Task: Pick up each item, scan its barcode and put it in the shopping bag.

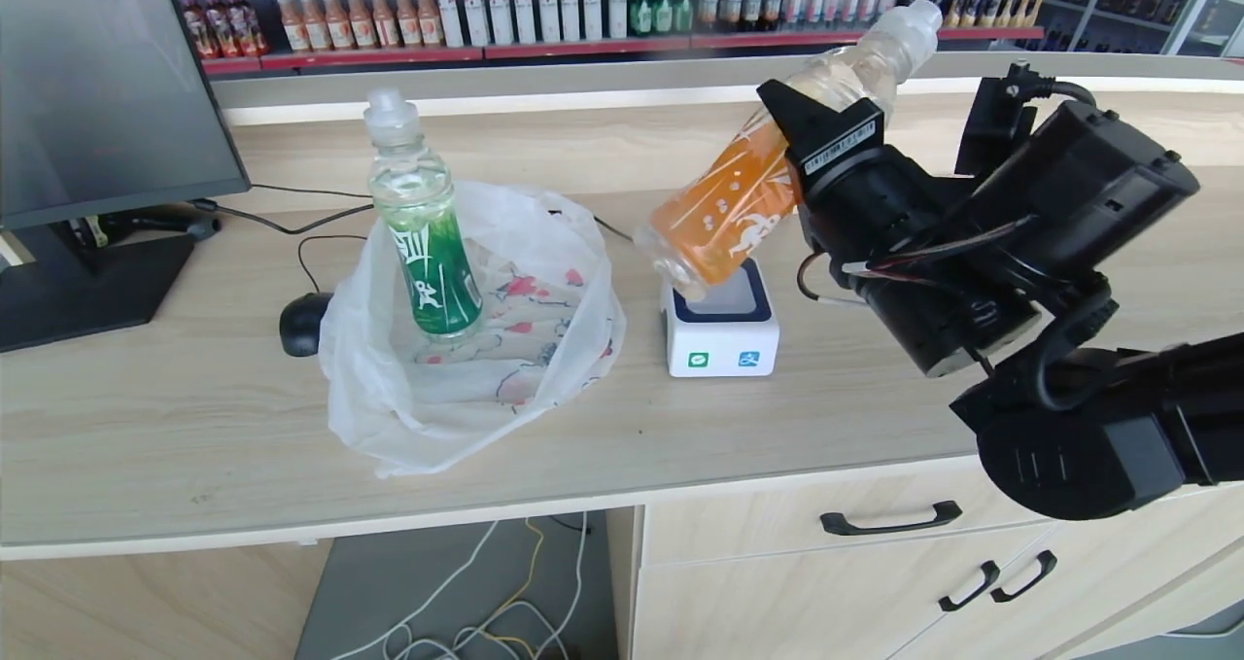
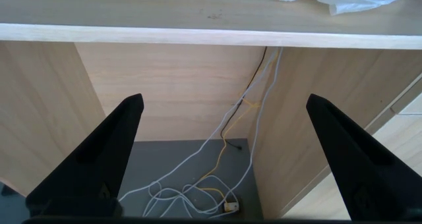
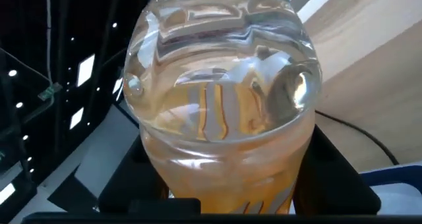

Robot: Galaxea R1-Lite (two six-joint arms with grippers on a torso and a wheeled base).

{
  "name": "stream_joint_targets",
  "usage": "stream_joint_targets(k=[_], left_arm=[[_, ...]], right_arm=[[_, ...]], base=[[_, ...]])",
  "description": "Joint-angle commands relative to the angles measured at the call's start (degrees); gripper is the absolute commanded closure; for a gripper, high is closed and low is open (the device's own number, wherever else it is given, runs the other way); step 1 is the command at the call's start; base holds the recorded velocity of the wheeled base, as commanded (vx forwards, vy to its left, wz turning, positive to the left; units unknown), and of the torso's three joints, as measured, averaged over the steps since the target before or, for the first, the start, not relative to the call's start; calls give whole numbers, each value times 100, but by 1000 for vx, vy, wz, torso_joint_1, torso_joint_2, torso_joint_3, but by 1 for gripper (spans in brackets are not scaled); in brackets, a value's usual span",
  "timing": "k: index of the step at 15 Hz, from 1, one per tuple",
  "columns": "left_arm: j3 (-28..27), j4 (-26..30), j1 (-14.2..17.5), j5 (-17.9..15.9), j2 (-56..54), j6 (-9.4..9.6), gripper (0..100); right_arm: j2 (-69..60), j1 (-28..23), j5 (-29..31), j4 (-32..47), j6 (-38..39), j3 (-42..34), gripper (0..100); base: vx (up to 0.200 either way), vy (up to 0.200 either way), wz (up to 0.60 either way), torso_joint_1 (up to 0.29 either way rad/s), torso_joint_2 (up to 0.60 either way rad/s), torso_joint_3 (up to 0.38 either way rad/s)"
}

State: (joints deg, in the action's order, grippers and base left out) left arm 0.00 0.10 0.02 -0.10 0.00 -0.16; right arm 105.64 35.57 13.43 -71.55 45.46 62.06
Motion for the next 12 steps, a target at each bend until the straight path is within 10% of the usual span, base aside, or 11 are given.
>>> stream_joint_targets(k=[1, 12], left_arm=[[0, -1, 6, 1, 0, -2, 0], [0, -1, 6, 1, 0, -2, 0]], right_arm=[[193, -173, 45, 167, 218, -1, 100], [316, -595, 116, 1767, 2679, 825, 100]], base=[[0, 0, 0, 0, 0, 0], [0, 0, 0, 0, 0, 0]])
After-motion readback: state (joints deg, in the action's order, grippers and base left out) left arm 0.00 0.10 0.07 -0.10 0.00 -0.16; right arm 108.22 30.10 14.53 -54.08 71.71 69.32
